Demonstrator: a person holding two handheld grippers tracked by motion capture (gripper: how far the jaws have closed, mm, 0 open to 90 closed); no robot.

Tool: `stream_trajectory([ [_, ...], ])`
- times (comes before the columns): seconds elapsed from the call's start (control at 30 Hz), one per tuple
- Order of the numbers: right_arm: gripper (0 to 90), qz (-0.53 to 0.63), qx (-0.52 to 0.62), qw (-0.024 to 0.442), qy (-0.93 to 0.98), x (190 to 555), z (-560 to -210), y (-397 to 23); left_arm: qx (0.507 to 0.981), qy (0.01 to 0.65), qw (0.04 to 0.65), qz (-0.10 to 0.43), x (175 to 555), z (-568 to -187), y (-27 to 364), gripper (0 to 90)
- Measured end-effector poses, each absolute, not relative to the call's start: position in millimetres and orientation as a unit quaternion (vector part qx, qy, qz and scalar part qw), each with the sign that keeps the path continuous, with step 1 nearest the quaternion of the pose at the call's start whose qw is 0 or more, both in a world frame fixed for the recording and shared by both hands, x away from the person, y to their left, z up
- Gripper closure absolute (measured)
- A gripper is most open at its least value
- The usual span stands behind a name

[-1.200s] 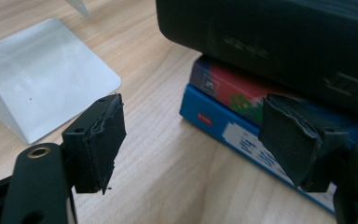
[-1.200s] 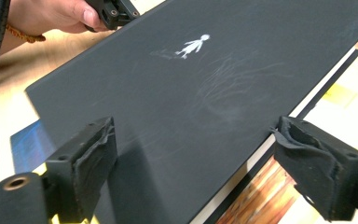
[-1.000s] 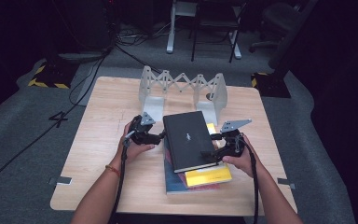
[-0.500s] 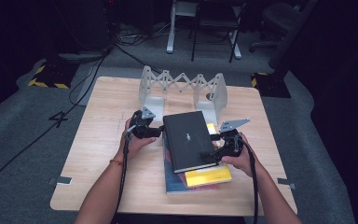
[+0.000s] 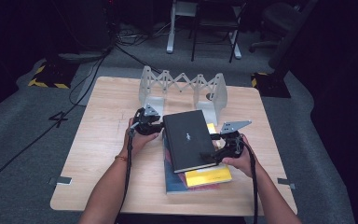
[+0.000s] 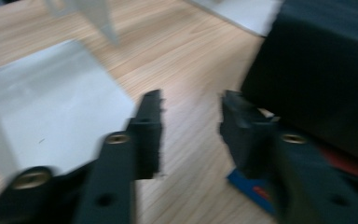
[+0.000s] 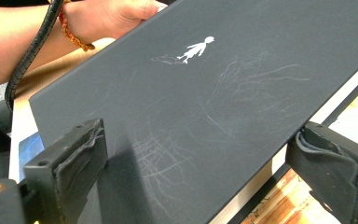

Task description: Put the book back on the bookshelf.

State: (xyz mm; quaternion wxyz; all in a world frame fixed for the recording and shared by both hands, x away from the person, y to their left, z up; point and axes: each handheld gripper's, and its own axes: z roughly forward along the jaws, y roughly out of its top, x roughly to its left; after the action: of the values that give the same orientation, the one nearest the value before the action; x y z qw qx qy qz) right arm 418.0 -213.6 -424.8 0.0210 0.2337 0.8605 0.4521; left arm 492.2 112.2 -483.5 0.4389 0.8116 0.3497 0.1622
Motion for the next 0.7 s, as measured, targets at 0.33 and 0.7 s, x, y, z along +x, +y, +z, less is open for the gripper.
stream_trajectory([
  [0.33,7.0,0.458,0.201,0.053,0.864,408,-420,-212,0.792,0.314,0.498,0.159,482,-461,120,88.3],
  [0.7,11.0,0.482,0.191,0.084,0.851,408,-413,-208,0.796,0.295,0.501,0.166,478,-434,121,89.8],
])
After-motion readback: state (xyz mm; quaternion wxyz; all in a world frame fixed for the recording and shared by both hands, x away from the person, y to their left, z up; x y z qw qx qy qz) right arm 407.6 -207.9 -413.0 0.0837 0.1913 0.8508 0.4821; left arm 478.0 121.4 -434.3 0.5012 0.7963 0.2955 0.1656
